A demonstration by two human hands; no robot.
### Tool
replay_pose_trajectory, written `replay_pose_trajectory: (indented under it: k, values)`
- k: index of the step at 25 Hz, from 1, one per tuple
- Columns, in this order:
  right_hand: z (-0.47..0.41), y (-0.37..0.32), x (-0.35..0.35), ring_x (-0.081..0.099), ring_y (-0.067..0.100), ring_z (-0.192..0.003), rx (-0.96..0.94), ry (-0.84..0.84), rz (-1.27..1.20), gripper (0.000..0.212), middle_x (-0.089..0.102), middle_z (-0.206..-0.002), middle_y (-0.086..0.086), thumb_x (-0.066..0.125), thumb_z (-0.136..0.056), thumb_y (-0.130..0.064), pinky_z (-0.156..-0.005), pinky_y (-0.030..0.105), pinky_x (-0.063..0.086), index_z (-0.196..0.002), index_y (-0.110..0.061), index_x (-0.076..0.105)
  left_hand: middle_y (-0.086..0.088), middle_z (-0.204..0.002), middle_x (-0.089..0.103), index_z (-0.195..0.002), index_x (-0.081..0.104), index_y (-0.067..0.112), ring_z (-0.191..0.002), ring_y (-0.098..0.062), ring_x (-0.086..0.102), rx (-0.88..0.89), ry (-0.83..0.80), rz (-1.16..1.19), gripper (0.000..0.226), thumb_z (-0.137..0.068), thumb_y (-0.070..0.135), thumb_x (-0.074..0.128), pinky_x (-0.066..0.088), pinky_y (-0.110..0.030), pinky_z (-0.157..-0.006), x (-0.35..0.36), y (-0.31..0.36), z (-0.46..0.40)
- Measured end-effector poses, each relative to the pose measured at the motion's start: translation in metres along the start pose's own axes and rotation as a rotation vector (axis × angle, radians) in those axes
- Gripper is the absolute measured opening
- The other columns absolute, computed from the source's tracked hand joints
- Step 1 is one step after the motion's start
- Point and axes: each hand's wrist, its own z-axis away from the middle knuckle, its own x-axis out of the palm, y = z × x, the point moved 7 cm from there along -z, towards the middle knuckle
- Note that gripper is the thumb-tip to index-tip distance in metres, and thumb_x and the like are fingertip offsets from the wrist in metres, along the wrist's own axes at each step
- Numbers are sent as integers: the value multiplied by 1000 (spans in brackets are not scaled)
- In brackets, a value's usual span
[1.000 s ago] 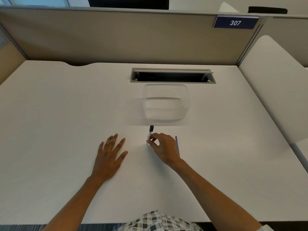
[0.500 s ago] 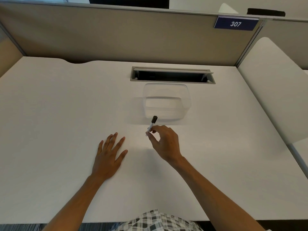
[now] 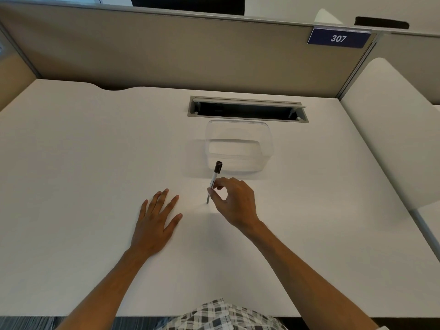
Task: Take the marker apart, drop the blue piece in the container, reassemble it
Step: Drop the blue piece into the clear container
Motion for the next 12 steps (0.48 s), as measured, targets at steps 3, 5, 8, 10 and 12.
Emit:
replay_pose_trajectory:
  k: [3,5,8,10,12]
  values:
    - [-3,-4,-6,65,15,-64,4,11,-22,9,74,-76,-7,78,-79,-22,-64,22,40,-87,-18,75,-4,-159,19,-148,25,27,-146,-21,13,1,5,4,70,-89,64,9,9,-46,-119,-2,1,0]
    - [-4,-3,-7,66,15,-66,19,4,-34,9,74,-77,-7,77,-80,-23,-65,24,42,-88,-18,74,-4,-159,19,-148,24,27,-146,-20,12,0,4,5,70,-90,64,9,9,-45,-119,-2,1,0]
    - [-6,2,-10,67,13,-71,61,-8,-57,9,73,-80,-10,74,-82,-27,-68,25,44,-89,-22,73,-3,-158,19,-148,25,28,-146,-20,13,-3,3,2,68,-90,62,12,10,-45,-119,-2,1,0]
    - [-9,7,-14,68,11,-75,89,-13,-80,9,74,-81,-11,73,-83,-29,-69,28,48,-89,-23,73,-2,-158,20,-148,25,29,-146,-19,13,-6,0,-5,66,-91,60,15,10,-44,-119,-1,0,1]
    - [-12,11,-19,68,9,-78,109,-2,-105,9,75,-82,-12,72,-83,-30,-69,31,51,-88,-23,72,-2,-158,20,-148,25,29,-146,-18,13,-7,-2,-12,65,-91,59,16,10,-44,-119,-1,0,1]
